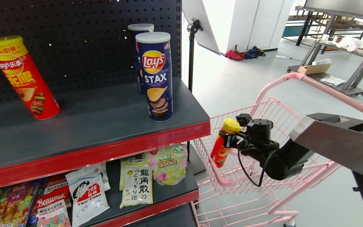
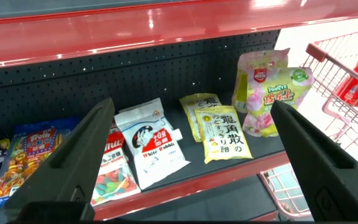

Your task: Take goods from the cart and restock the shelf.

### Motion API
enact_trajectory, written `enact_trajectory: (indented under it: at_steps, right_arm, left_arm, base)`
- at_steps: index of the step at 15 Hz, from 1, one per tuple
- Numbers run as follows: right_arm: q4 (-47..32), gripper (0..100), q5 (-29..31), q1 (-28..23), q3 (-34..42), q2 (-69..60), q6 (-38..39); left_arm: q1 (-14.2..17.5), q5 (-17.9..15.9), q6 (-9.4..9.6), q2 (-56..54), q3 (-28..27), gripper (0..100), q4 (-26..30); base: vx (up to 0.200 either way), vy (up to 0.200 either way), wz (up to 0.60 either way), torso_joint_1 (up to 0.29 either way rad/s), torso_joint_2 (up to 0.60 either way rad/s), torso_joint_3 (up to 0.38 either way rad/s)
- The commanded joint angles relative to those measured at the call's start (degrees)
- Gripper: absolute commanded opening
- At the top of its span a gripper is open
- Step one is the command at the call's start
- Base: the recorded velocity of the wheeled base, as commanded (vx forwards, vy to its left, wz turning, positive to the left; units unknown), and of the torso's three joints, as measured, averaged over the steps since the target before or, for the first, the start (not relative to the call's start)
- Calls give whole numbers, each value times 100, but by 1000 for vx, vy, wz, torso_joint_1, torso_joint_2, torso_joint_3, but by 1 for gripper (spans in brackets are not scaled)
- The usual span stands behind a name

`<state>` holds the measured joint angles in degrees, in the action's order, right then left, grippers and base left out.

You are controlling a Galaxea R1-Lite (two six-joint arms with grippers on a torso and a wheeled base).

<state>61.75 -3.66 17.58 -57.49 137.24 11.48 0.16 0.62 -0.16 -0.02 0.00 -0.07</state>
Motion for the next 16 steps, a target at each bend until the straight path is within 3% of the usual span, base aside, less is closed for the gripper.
enact_trajectory:
  at_steps: [1, 3, 5, 7, 9, 10, 11, 12, 14, 16]
  right_arm:
    - [-13, 0, 164, 26, 1, -75, -32]
    - [-154, 0, 357, -9, 63, -532, -94]
    - [-901, 0, 462, -158, 71, -1604, -261]
    - [-1675, 0, 445, -308, 19, -3107, -902]
    - [-2553, 0, 498, -290, 309, -4460, -1131]
    - [-3301, 0, 849, -281, 607, -5295, -1245]
    - [-3371, 0, 884, -281, 625, -5357, -1263]
    - [-4399, 0, 1359, -149, 1073, -6456, -1342]
    - [-5322, 0, 1491, -299, 2154, -8134, -1509]
    - [-6095, 0, 1552, -466, 2682, -9347, -1588]
  left_arm:
    - [2, -1, -2, 2, 0, 100, -1]
    - [2, -1, -2, 2, 0, 100, -1]
    - [2, -1, -2, 2, 0, 100, -1]
    - [2, -1, -2, 2, 0, 100, -1]
    - [2, -1, -11, 2, 0, 100, 7]
    - [2, -1, -11, 2, 0, 100, -1]
    - [2, -1, -2, 2, 0, 100, -1]
    - [2, -9, -11, 2, 0, 100, -1]
    - [2, -9, -11, 2, 0, 100, 7]
    - [2, -27, -11, 2, 0, 100, -1]
  base:
    - [0, 0, 0, 0, 0, 0]
    - [0, 0, 0, 0, 0, 0]
    - [0, 0, 0, 0, 0, 0]
    - [0, 0, 0, 0, 0, 0]
    - [0, 0, 0, 0, 0, 0]
    - [0, 0, 0, 0, 0, 0]
    - [0, 0, 0, 0, 0, 0]
    - [0, 0, 0, 0, 0, 0]
    - [0, 0, 0, 0, 0, 0]
    - [0, 0, 0, 0, 0, 0]
